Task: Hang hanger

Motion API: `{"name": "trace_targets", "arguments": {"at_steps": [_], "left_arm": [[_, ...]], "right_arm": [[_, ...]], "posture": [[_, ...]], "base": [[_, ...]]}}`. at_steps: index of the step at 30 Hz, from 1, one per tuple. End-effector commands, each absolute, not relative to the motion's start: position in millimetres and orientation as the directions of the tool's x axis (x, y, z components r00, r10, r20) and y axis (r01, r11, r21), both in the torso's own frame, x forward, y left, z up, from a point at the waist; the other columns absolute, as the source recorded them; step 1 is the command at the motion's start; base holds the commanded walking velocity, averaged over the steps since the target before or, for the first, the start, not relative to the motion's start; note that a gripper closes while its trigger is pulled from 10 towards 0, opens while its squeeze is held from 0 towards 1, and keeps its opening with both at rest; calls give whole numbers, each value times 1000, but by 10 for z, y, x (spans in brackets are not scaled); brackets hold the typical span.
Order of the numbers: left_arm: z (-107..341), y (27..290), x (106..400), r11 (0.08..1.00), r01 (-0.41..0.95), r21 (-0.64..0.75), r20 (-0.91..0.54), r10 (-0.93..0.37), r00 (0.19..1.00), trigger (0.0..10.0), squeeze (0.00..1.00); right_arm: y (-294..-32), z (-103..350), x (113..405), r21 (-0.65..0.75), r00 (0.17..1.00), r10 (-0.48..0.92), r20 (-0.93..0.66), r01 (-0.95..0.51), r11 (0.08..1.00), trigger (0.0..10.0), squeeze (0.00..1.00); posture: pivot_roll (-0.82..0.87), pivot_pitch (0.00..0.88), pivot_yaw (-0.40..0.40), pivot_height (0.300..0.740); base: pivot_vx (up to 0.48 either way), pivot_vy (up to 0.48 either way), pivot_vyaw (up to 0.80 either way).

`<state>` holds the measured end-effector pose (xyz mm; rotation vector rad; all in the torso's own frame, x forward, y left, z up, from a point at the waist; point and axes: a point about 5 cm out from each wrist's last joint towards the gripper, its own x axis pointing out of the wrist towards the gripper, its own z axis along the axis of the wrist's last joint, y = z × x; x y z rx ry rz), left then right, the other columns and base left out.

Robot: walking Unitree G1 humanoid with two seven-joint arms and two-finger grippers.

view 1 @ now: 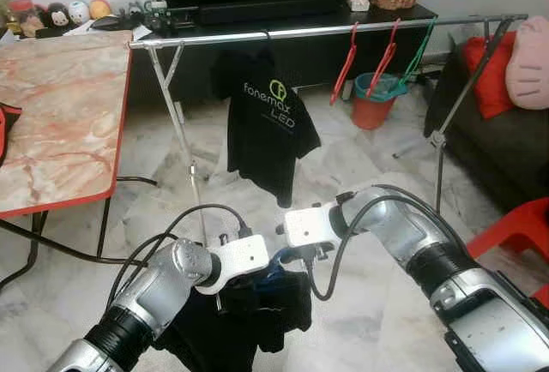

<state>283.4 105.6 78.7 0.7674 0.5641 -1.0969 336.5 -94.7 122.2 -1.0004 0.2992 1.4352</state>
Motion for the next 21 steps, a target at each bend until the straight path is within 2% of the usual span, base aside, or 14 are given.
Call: {"name": "trace_targets", "arguments": {"at_steps": [1,5,7,8,9,10,11,12,13,14,15,16,20,21], "left_arm": [[779,1107,2875,297,911,286,-719,-562,409,0,0],[776,1126,2911,343,892,293,-699,-560,445,0,0],[772,1151,2958,407,861,306,-669,-552,498,0,0],[767,1166,2977,429,846,317,-659,-542,522,1020,0],[764,1190,3006,460,821,339,-641,-526,559,3255,0],[767,1208,3031,490,798,349,-618,-519,590,7569,0],[765,1234,3058,535,771,346,-597,-509,620,10000,0],[765,1234,3058,535,771,346,-597,-509,620,10000,0],[758,1276,3088,601,725,338,-553,-496,669,10000,0],[757,1292,3095,621,708,336,-534,-494,687,10000,0],[745,1321,3095,666,678,310,-511,-485,710,10000,0],[723,1373,3096,723,627,290,-476,-459,750,10000,0],[658,1494,3066,842,481,246,-377,-374,847,10000,0],[640,1514,3060,860,453,233,-363,-355,862,10000,0]], "right_arm": [[-919,1343,3387,-398,170,705,-689,-901,-171,10000,1000],[-939,1325,3362,-376,144,703,-697,-908,-186,10000,1000],[-952,1330,3353,-366,139,726,-673,-916,-164,10000,1000],[-960,1335,3354,-367,143,735,-663,-918,-152,10000,961],[-975,1345,3361,-375,157,745,-648,-917,-133,10000,616],[-989,1353,3382,-386,184,753,-632,-917,-100,10000,0],[-1001,1361,3403,-392,211,763,-611,-918,-59,10000,0],[-1001,1361,3403,-392,211,763,-611,-918,-59,10000,0],[-1020,1381,3436,-402,272,795,-541,-915,39,10000,0],[-1028,1391,3450,-405,301,810,-503,-910,87,10000,0],[-1058,1399,3499,-400,382,813,-438,-893,204,10000,0],[-1127,1389,3565,-383,506,784,-360,-846,370,10000,0],[-1383,1225,3621,-257,770,596,-226,-637,727,10000,0],[-1427,1183,3618,-219,806,552,-211,-590,777,10000,0]], "posture": [[23,0,-28,740],[24,0,-30,740],[24,0,-30,740],[23,0,-29,740],[23,0,-29,740],[23,0,-29,740],[23,0,-29,740],[23,0,-29,740],[19,0,-33,740],[19,0,-33,740],[22,0,-35,740],[21,0,-35,740],[11,0,-31,740],[11,0,-31,740]], "base": [[0,0,0],[0,0,0],[0,0,0],[0,0,0],[0,0,0],[0,0,0],[0,0,0],[0,0,0],[0,0,0],[0,0,0],[0,0,0],[0,0,0],[0,0,0],[0,0,0]]}}
